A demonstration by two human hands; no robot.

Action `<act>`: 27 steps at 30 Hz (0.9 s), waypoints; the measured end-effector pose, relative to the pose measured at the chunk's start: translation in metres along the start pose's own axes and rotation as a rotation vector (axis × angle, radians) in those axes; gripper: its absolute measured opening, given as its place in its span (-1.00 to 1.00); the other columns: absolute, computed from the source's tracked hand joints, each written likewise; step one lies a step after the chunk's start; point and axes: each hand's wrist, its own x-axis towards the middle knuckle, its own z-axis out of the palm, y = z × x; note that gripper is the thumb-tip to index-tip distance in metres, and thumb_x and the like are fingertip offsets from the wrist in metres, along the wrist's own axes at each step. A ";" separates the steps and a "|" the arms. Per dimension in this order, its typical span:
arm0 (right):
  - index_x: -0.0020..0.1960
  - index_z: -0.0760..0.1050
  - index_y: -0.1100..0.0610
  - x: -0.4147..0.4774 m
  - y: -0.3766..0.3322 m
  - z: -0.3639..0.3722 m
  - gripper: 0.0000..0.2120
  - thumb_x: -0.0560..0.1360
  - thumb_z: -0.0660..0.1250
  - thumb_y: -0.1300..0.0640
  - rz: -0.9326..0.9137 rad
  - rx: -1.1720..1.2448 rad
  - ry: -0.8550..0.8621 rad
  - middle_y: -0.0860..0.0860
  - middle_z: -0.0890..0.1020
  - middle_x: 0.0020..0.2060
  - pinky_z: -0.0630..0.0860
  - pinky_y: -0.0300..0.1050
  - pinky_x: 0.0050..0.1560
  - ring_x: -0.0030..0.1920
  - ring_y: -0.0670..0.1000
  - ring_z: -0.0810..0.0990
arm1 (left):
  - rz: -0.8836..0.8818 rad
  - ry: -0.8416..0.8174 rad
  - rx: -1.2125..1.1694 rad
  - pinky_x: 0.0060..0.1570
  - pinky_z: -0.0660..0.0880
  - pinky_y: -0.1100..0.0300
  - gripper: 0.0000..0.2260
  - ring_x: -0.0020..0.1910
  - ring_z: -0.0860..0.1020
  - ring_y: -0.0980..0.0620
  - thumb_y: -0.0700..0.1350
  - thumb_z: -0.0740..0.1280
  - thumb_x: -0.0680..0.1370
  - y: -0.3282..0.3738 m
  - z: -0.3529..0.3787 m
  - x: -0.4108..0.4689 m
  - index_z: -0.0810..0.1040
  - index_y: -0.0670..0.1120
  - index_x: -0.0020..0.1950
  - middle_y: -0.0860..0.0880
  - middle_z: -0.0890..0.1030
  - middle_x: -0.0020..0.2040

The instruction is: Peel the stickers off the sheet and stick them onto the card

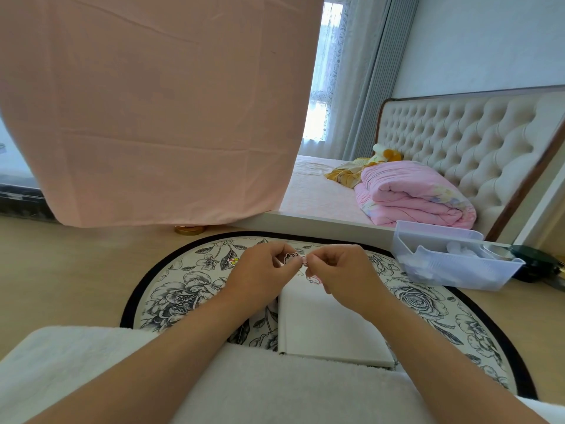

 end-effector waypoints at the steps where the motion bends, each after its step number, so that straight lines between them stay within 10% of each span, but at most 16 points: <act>1: -0.23 0.69 0.10 0.000 -0.001 0.000 -0.79 0.55 0.37 0.20 0.022 0.035 0.016 0.02 0.70 -0.34 0.39 -0.26 -0.44 -0.53 -0.11 0.43 | 0.011 0.061 0.043 -0.22 0.46 0.22 -0.93 -0.23 0.51 0.20 0.10 0.41 0.51 0.001 0.000 -0.001 0.61 0.14 -0.08 0.17 0.61 -0.20; 9: -0.24 0.68 0.02 0.002 0.006 0.006 -0.80 0.55 0.40 0.10 -0.057 -0.075 0.143 -0.09 0.69 -0.34 0.47 -0.18 -0.32 -0.50 -0.16 0.48 | 0.213 0.278 0.363 -0.29 0.37 0.31 -0.92 -0.10 0.41 0.21 0.08 0.43 0.49 0.007 0.002 -0.005 0.54 0.17 -0.10 0.16 0.46 -0.13; 27: -0.15 0.70 -0.11 -0.002 0.005 0.007 -0.85 0.54 0.38 -0.01 -0.215 -0.366 0.186 -0.25 0.63 -0.35 0.45 -0.20 -0.27 -0.34 -0.18 0.53 | -0.114 0.030 -0.185 -0.10 0.62 0.04 -0.88 -0.28 0.65 0.05 0.01 0.45 0.52 0.008 0.001 0.000 0.68 0.09 -0.22 0.13 0.70 -0.27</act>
